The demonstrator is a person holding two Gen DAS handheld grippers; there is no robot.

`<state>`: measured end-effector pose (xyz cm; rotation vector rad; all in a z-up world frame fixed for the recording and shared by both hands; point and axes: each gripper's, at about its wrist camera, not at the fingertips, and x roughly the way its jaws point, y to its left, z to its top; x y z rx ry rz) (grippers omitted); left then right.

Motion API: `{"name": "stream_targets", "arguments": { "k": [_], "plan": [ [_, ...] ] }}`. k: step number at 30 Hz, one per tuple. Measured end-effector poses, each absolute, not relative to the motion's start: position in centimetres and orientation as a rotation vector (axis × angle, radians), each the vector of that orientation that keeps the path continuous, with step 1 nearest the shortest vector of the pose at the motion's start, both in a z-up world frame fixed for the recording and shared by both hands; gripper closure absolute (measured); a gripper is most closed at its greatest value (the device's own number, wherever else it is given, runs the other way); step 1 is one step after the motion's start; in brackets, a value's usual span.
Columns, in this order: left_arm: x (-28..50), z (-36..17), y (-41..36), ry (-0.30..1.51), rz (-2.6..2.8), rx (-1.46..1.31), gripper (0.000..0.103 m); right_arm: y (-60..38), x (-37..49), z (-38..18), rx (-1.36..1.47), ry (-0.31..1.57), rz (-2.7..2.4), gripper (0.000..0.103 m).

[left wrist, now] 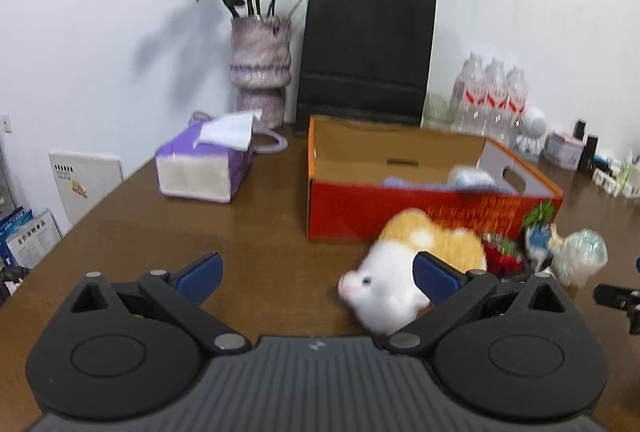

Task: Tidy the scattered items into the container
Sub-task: 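Grasp the plush toy with the left gripper while the right grasps the plastic bag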

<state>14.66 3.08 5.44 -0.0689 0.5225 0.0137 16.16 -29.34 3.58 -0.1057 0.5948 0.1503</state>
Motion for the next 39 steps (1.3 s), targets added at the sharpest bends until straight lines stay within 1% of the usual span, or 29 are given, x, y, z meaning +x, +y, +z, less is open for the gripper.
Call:
{"name": "stream_targets", "arguments": {
  "k": [5, 14, 29, 30, 31, 32, 33, 34, 35, 36, 39],
  "plan": [
    [15.5, 3.9, 2.3, 0.565, -0.013, -0.063, 0.000, -30.1, 16.5, 2.3, -0.091, 0.615, 0.135, 0.000],
    [18.2, 2.5, 0.1, 0.611, -0.058, 0.009, 0.000, -30.6, 18.9, 1.9, -0.095, 0.605, 0.114, 0.000],
    [22.8, 0.4, -1.4, 0.679, -0.110, 0.096, 0.000, -30.9, 23.8, 0.9, -0.058, 0.616, 0.101, 0.006],
    [22.9, 0.3, -1.5, 0.680, -0.120, 0.104, 0.000, -30.9, 23.9, 0.9, -0.058, 0.614, 0.104, 0.013],
    [23.0, 0.1, -1.6, 0.680, -0.126, 0.108, 0.000, -30.9, 23.9, 0.9, -0.055, 0.614, 0.109, 0.026],
    [23.0, 0.1, -1.6, 0.679, -0.133, 0.105, 0.002, -31.0, 23.9, 0.9, -0.050, 0.616, 0.117, 0.032],
    [23.0, 0.0, -1.6, 0.677, -0.146, 0.097, 0.018, -31.1, 24.0, 0.9, -0.045, 0.621, 0.127, 0.047],
    [23.0, 0.0, -1.5, 0.676, -0.162, 0.082, 0.032, -31.1, 24.0, 0.8, -0.038, 0.627, 0.137, 0.056],
    [22.9, 0.1, -1.5, 0.673, -0.172, 0.068, 0.038, -31.2, 23.9, 0.8, -0.031, 0.630, 0.143, 0.056],
    [22.8, 0.2, -1.5, 0.669, -0.172, 0.065, 0.040, -31.2, 23.8, 0.9, -0.027, 0.626, 0.147, 0.059],
    [22.0, 0.4, -1.3, 0.642, -0.166, 0.060, 0.042, -31.2, 23.1, 1.1, -0.022, 0.600, 0.152, 0.062]
  ]
}}
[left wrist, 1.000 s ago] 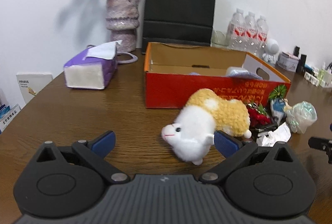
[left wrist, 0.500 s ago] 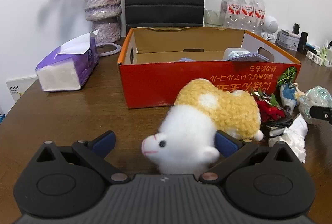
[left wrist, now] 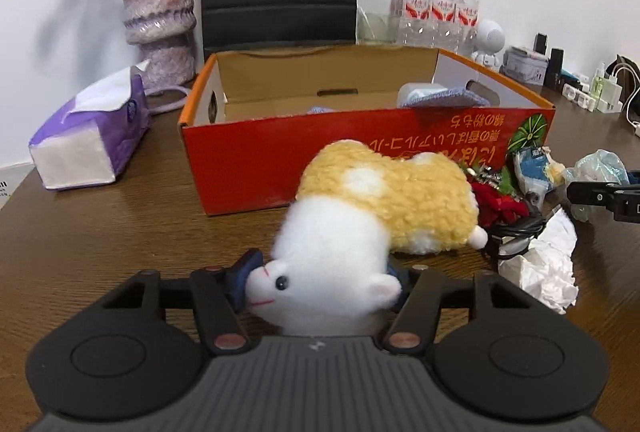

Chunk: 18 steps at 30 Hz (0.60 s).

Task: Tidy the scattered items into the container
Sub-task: 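Place the plush toy and plastic bag into the box and release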

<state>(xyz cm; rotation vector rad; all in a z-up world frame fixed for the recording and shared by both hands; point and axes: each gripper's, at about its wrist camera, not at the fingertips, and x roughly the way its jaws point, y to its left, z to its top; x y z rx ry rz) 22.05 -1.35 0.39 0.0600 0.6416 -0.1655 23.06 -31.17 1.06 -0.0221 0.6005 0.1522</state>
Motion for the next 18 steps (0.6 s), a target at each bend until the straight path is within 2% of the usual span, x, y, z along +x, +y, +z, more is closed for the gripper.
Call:
{"name": "stream_targets", "arguments": {
  "k": [11, 18],
  "plan": [
    [18.2, 3.1, 0.4, 0.522, -0.148, -0.024, 0.042, -30.9, 20.3, 3.0, -0.011, 0.475, 0.136, 0.062],
    [18.6, 6.6, 0.6, 0.445, -0.175, -0.061, 0.042, -29.7, 21.2, 6.7, 0.001, 0.398, 0.199, 0.062]
  ]
}}
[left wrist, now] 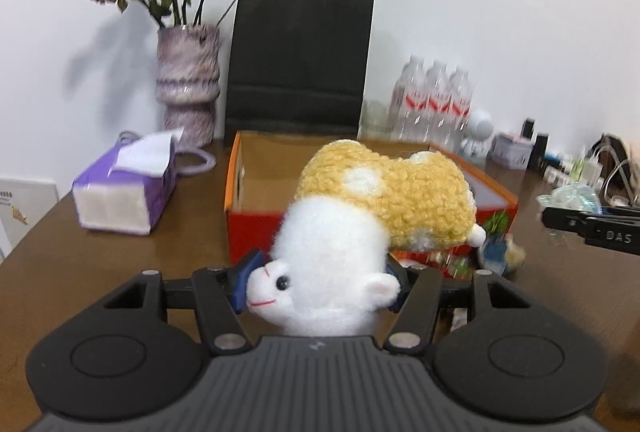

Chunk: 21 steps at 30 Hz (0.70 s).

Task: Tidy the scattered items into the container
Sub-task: 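Place the plush toy and plastic bag into the box and release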

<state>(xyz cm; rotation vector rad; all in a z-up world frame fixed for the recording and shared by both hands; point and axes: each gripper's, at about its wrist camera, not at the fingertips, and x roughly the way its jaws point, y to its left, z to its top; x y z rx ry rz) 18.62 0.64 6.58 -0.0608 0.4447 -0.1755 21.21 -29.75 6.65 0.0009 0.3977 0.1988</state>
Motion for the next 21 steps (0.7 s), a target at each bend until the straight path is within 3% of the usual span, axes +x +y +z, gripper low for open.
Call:
{"name": "stream_targets", "arguments": {
  "k": [11, 21],
  "plan": [
    [25.1, 10.6, -1.4, 0.384, -0.177, -0.098, 0.042, -25.0, 27.4, 11.3, 0.023, 0.328, 0.278, 0.062],
    [31.4, 8.4, -2.4, 0.497, -0.068, -0.109, 0.042, -22.7, 33.2, 9.0, 0.017, 0.434, 0.271, 0.062]
  ]
}}
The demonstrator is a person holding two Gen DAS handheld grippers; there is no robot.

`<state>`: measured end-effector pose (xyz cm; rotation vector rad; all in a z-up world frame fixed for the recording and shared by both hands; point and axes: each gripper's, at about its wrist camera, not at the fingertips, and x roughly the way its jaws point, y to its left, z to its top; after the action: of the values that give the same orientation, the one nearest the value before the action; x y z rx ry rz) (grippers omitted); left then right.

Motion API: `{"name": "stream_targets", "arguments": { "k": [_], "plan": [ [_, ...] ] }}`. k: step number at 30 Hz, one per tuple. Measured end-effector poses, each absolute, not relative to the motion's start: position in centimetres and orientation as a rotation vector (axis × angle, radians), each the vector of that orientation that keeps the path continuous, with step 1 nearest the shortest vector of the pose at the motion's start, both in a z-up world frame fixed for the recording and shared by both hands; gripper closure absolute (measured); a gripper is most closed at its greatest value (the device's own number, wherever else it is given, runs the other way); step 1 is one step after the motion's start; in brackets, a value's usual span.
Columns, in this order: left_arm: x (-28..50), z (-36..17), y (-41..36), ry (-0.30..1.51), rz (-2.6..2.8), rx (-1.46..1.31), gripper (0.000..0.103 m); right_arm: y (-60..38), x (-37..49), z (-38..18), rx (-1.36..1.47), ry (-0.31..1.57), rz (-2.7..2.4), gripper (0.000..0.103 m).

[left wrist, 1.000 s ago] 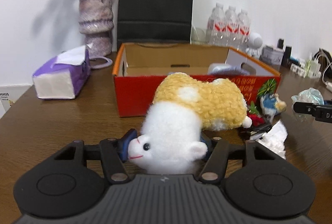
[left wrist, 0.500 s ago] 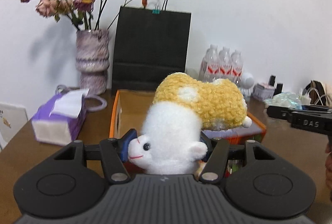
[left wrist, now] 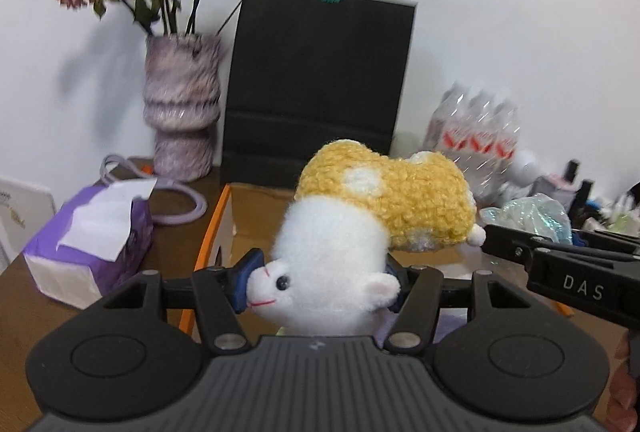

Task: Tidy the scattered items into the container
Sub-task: 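Place the plush toy and plastic bag into the box and release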

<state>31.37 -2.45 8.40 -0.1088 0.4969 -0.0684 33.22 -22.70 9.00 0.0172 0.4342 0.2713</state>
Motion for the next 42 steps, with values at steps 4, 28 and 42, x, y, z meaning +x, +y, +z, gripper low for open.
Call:
{"name": "stream_targets", "arguments": {
  "k": [4, 28, 42],
  "plan": [
    [32.7, 7.1, -3.1, 0.536, -0.055, -0.101, 0.042, -23.0, 34.3, 7.4, 0.007, 0.486, 0.248, 0.062],
    [32.6, 6.4, -2.8, 0.567, 0.056, -0.052, 0.000, -23.8, 35.7, 6.7, 0.025, 0.590, 0.256, 0.000],
    [31.0, 7.3, -2.3, 0.546, 0.071, -0.041, 0.000, -23.5, 34.8, 7.7, 0.006, 0.572, 0.265, 0.000]
  ]
}}
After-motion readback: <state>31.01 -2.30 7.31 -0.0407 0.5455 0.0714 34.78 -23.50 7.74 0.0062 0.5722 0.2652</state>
